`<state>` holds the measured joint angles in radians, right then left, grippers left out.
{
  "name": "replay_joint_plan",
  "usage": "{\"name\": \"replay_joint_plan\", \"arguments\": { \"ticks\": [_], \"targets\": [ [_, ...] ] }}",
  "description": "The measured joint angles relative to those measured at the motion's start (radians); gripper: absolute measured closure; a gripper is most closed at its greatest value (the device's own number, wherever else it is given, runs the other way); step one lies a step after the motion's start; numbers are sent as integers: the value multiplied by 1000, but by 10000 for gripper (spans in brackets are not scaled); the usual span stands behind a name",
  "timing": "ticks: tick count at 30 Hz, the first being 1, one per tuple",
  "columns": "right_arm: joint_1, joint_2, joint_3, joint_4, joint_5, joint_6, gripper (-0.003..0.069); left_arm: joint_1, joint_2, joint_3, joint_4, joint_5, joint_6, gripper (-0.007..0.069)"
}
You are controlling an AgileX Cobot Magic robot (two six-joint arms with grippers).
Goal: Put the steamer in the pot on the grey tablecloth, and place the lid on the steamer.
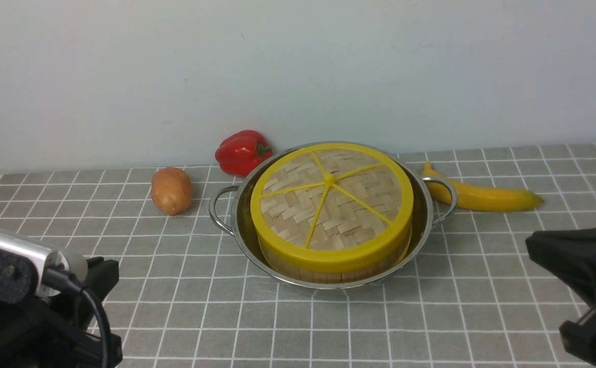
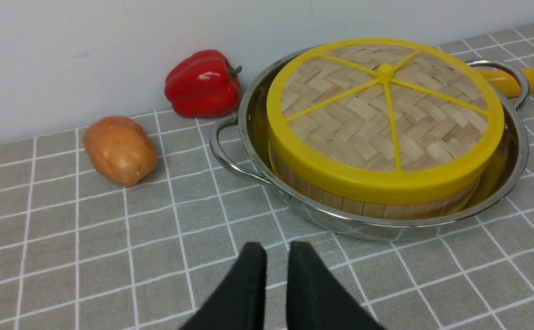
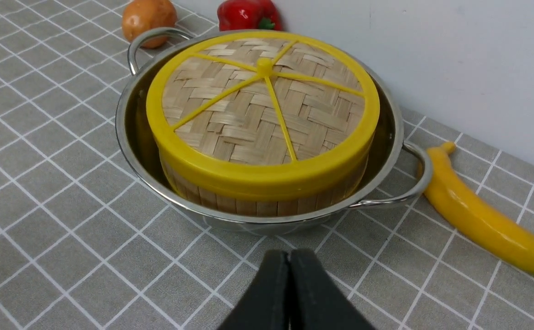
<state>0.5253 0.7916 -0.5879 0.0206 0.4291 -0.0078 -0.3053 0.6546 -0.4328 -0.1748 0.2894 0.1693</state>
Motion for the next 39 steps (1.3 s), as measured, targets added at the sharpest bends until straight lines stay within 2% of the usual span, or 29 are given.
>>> {"name": "replay_joint_plan", "arguments": {
  "ticks": [3,7,8,15,23,39],
  "targets": [
    [-65,-43,0,2,0,-12,624,0,0,0,0,0,0,550],
    [-262,-166,44,-5,-11,-18,615,1,1,0,0,0,0,550],
    [-328,-230,86,-21,-23,-19,610,1,1,0,0,0,0,542],
    [-552,-526,337,-32,-137,-15,582,1,1,0,0,1,0,529],
    [-617,-756,558,-21,-169,58,551,1,2,0,0,1,0,518],
    [-617,-793,596,15,-191,104,505,1,2,0,0,1,0,496]
  ]
}}
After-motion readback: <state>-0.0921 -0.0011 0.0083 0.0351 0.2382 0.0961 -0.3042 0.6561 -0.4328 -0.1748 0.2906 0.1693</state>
